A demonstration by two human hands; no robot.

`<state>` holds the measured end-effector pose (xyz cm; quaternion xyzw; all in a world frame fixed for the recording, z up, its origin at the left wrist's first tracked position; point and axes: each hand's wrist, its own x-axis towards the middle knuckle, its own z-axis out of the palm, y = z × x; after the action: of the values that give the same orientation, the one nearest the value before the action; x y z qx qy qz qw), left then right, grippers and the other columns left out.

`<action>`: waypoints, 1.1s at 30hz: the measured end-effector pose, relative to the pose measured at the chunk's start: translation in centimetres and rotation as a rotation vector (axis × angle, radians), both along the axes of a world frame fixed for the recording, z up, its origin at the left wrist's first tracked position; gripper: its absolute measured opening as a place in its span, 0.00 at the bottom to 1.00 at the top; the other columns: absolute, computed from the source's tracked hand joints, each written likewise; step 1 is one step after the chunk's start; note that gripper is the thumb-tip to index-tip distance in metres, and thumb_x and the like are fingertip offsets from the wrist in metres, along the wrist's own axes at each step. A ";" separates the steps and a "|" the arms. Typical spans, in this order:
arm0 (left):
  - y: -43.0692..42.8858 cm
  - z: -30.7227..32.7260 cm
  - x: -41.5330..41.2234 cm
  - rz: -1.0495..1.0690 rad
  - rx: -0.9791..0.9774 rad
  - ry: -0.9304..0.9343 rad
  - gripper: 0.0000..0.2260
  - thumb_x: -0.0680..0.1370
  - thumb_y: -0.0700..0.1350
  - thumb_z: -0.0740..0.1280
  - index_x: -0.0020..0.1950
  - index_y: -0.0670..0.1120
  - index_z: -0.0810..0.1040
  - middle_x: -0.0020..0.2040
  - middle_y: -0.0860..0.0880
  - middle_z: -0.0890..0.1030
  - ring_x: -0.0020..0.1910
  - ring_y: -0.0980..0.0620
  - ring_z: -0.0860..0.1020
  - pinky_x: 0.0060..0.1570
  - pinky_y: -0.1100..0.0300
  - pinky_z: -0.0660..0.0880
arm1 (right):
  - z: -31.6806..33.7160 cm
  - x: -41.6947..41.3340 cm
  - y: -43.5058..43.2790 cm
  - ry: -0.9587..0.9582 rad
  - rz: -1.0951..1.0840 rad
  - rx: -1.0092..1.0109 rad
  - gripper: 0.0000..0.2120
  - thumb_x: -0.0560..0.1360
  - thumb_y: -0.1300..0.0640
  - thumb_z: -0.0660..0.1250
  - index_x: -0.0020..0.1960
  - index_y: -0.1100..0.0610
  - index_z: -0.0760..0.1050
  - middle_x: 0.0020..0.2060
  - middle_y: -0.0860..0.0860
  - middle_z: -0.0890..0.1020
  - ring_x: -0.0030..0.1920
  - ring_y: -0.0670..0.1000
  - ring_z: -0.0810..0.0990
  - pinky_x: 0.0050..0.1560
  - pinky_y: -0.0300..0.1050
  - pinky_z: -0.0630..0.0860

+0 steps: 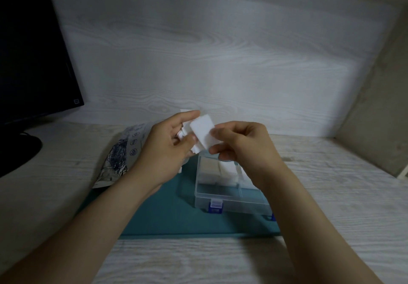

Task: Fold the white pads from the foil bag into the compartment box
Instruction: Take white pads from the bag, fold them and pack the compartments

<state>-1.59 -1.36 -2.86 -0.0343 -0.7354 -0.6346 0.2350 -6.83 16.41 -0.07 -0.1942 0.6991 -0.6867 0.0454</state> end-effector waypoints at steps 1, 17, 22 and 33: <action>0.1 0.1 0.1 -0.009 -0.002 -0.003 0.23 0.83 0.32 0.66 0.75 0.51 0.77 0.62 0.54 0.85 0.56 0.54 0.86 0.49 0.61 0.83 | -0.1 0.1 -0.1 0.014 0.004 0.024 0.04 0.79 0.65 0.72 0.49 0.65 0.85 0.39 0.59 0.88 0.37 0.57 0.87 0.36 0.42 0.82; 0.2 -0.2 0.1 -0.094 -0.039 -0.015 0.24 0.85 0.33 0.64 0.76 0.56 0.75 0.68 0.57 0.82 0.62 0.56 0.83 0.54 0.62 0.82 | -1.6 -0.9 -1.1 0.360 -0.197 0.314 0.07 0.74 0.51 0.78 0.51 0.50 0.85 0.41 0.44 0.87 0.39 0.48 0.86 0.42 0.52 0.86; 0.4 -0.1 0.4 -0.080 -0.077 0.003 0.25 0.85 0.32 0.64 0.74 0.57 0.76 0.67 0.56 0.82 0.60 0.59 0.84 0.55 0.62 0.82 | -1.6 -0.5 -1.3 0.474 -0.165 0.315 0.04 0.75 0.55 0.78 0.48 0.52 0.85 0.39 0.43 0.86 0.39 0.45 0.84 0.42 0.41 0.83; 0.1 0.1 0.0 -0.064 0.051 0.042 0.13 0.84 0.43 0.68 0.66 0.58 0.82 0.59 0.43 0.86 0.59 0.39 0.84 0.61 0.36 0.81 | -1.1 -0.4 -0.9 0.310 -0.047 0.202 0.03 0.76 0.62 0.76 0.46 0.57 0.83 0.38 0.51 0.88 0.41 0.52 0.87 0.47 0.51 0.86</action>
<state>-1.56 -1.24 -2.75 -0.0653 -0.7125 -0.6594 0.2308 -7.27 15.50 -1.14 -0.2755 0.7677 -0.5755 -0.0597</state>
